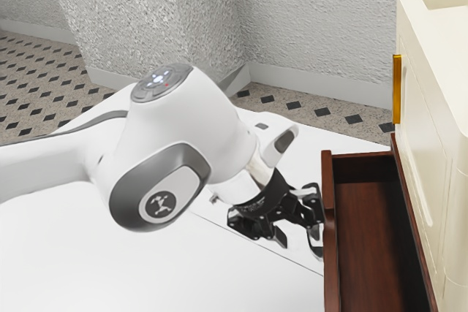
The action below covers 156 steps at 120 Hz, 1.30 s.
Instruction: Pull the drawer handle with one arm to open the drawer
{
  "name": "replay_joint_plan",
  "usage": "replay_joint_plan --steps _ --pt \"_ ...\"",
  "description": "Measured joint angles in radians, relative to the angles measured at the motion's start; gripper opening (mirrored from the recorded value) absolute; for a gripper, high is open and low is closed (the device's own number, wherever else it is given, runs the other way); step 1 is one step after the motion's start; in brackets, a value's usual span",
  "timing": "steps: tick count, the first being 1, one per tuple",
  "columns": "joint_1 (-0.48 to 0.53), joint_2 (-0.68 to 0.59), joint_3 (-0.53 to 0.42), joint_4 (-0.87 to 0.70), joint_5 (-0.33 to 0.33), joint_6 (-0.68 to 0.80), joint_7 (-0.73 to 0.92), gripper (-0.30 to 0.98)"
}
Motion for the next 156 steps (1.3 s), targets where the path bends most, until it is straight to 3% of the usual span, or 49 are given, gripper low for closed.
replay_joint_plan --steps 156 --pt "0.046 -0.2 0.034 -0.183 0.037 -0.011 -0.073 0.31"
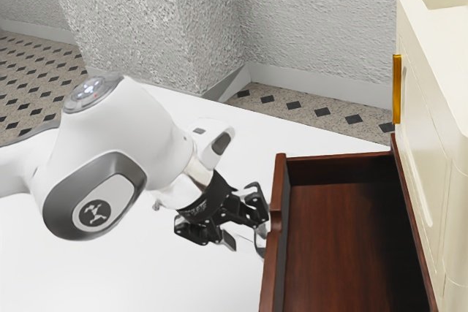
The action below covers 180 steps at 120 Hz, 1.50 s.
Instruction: Pull the drawer handle with one arm to open the drawer
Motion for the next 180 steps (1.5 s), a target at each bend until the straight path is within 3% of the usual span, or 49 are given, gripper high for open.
replay_joint_plan --steps 56,108,110,121,129,148,180 --pt "0.001 -0.055 0.0 -0.045 0.027 -0.002 -0.023 0.31" --pt "0.003 -0.094 0.0 -0.025 0.09 -0.006 -0.042 0.46" --pt "0.012 -0.094 0.0 0.005 0.092 -0.019 -0.05 0.47" --pt "0.105 0.039 -0.005 0.496 0.094 -0.26 -0.164 0.55" --pt "0.184 0.072 -0.005 0.643 0.095 -0.432 -0.243 0.59" --pt "0.355 0.112 -0.058 0.609 0.093 -0.651 -0.369 0.64" --pt "0.414 0.147 -0.053 0.576 0.077 -0.679 -0.456 0.67"
